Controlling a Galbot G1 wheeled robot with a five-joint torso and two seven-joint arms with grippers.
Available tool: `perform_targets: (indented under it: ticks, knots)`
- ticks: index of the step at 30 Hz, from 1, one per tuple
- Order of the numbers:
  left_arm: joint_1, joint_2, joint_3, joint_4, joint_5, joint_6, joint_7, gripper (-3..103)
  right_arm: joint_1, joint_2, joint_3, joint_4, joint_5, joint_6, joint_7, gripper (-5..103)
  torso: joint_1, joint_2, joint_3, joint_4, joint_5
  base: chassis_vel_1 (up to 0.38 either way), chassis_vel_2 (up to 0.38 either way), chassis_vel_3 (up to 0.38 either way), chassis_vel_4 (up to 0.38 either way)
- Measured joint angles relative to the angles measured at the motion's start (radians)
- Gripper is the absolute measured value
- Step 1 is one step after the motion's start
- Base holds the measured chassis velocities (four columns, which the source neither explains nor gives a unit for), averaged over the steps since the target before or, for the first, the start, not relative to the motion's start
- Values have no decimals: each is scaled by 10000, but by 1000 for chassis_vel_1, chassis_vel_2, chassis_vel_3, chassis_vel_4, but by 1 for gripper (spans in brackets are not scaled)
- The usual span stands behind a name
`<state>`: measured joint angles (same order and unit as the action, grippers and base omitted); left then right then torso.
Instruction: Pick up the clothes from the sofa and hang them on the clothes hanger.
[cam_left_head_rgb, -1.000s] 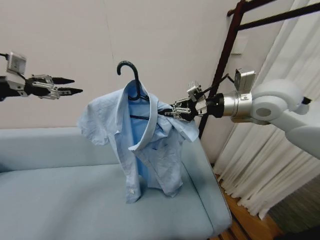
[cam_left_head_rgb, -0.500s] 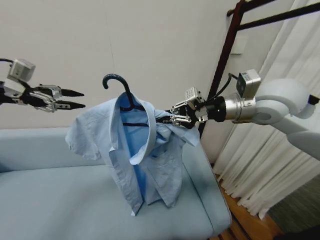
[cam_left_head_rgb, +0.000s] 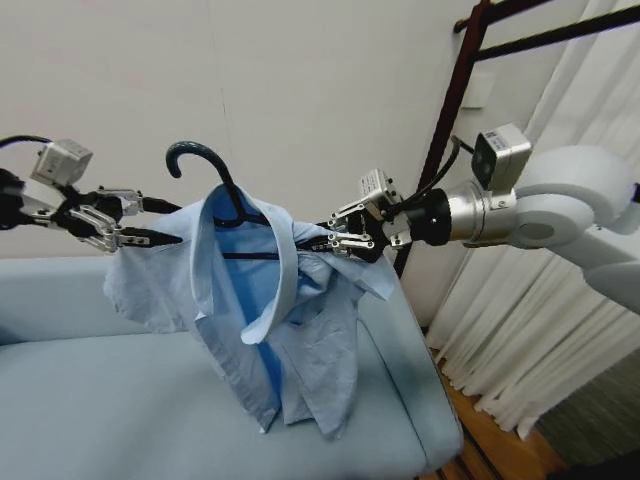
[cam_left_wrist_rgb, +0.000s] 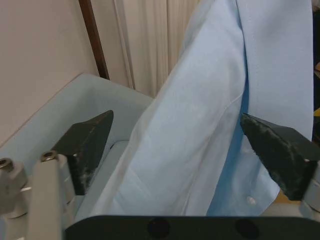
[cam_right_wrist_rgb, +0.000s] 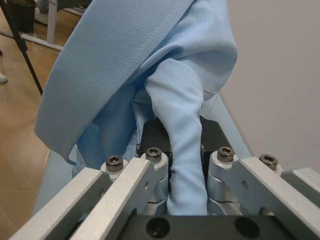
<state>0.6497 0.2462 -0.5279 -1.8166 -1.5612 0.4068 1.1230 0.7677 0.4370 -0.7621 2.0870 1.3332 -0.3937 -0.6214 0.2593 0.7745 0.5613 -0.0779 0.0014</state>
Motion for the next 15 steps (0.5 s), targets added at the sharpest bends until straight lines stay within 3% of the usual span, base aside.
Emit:
perform_targets:
  ticks: [7, 8, 12, 14, 15]
  knots:
    - [17, -180, 71, -1, 314, -53, 323, 56, 162, 168, -63, 8, 167, -125, 183, 10, 0, 0, 0, 0, 0, 0, 0, 0, 0]
    - [17, -180, 71, -1, 314, -53, 323, 56, 162, 168, -63, 8, 167, -125, 183, 10, 0, 0, 0, 0, 0, 0, 0, 0, 0]
    - [20, -305, 92, 1, 378, -87, 417, 34, 171, 224, -115, 5, 182, -148, 240, 10, 0, 0, 0, 0, 0, 0, 0, 0, 0]
    - [18, -334, 101, 5, 396, -92, 442, 34, 163, 249, -123, 0, 185, -150, 266, 10, 0, 0, 0, 0, 0, 0, 0, 0, 0]
    - [12, -360, 107, 12, 409, -95, 465, 29, 149, 278, -131, -4, 186, -151, 293, 10, 0, 0, 0, 0, 1, 0, 0, 0, 0]
